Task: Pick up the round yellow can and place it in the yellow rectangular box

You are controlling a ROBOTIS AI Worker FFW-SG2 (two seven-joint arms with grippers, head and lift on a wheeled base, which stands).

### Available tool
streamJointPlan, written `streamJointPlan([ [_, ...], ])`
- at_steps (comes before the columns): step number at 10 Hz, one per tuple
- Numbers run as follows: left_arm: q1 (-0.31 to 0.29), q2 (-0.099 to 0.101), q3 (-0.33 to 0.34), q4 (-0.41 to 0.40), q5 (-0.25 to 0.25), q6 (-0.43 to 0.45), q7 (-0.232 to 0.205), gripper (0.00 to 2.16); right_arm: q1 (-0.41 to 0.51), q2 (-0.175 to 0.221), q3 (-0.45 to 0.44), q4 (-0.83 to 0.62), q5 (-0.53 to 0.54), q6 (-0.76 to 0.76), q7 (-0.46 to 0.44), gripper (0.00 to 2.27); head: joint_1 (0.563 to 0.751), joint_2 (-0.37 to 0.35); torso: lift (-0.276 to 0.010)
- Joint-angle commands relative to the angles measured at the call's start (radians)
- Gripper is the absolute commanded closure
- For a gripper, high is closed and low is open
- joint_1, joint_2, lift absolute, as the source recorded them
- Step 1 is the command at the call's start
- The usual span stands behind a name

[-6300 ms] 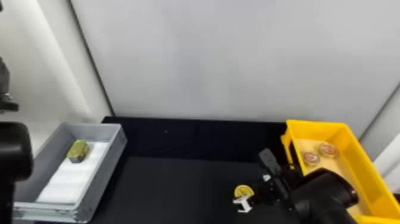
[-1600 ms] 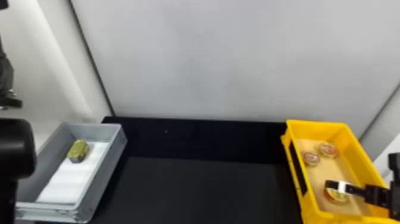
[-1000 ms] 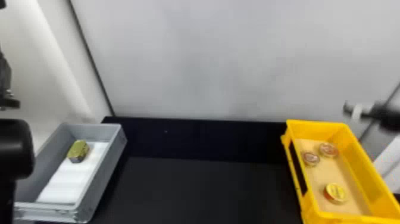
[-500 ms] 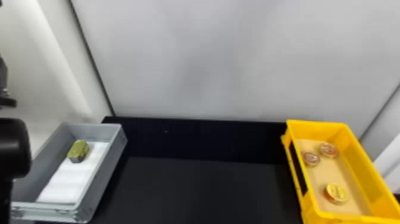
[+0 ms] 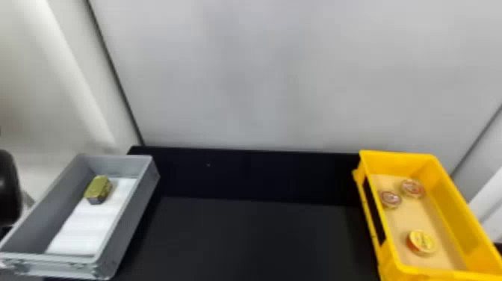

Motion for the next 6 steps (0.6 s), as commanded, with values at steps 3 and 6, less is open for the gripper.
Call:
streamJointPlan([
  [3, 0.006, 0.034, 0.021, -0.016, -0.002, 0.011, 0.0, 0.13, 0.004, -0.002, -0.008, -0.035, 0.044, -0.009, -0.009, 0.32, 0.663, 0.054, -0.01],
  [6, 0.005, 0.036, 0.024, -0.019, -0.002, 0.013, -0.001, 0.13, 0.005, -0.003, -0.006, -0.037, 0.049, -0.009, -0.012, 0.32, 0.663, 0.054, -0.01],
])
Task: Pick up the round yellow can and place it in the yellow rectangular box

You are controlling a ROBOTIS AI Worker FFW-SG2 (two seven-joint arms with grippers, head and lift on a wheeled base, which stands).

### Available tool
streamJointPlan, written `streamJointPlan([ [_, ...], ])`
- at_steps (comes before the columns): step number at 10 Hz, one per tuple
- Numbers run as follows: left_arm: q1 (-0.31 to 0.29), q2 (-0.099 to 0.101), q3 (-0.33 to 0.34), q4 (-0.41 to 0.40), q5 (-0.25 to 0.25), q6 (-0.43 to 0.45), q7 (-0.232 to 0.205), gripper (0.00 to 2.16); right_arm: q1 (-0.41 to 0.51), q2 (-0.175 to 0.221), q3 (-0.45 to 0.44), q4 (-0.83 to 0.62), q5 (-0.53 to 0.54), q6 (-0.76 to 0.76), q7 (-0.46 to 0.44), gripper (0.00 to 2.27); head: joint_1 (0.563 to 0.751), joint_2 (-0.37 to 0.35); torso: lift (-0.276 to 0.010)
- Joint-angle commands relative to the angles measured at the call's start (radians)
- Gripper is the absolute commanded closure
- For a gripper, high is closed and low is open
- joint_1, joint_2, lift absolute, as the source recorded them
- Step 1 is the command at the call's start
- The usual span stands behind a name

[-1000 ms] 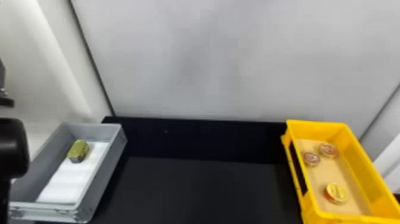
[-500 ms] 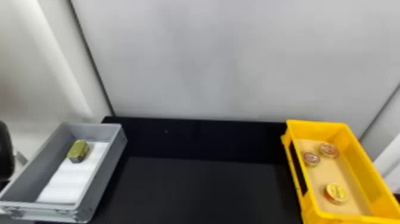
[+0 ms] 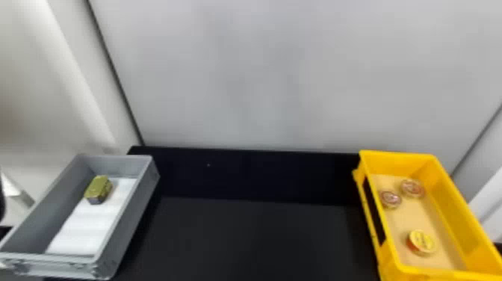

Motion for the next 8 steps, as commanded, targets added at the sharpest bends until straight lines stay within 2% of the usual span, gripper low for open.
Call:
streamJointPlan([
  [1, 0.0, 0.0, 0.0, -0.001, 0.0, 0.001, -0.001, 0.13, 0.001, 0.0, 0.0, 0.0, 0.001, 0.0, 0.0, 0.32, 0.663, 0.054, -0.01],
  [8, -0.002, 0.002, -0.008, 0.004, 0.0, 0.006, -0.001, 0.13, 0.01, 0.0, 0.0, 0.001, 0.001, 0.003, 0.0, 0.32, 0.663, 0.054, -0.01],
])
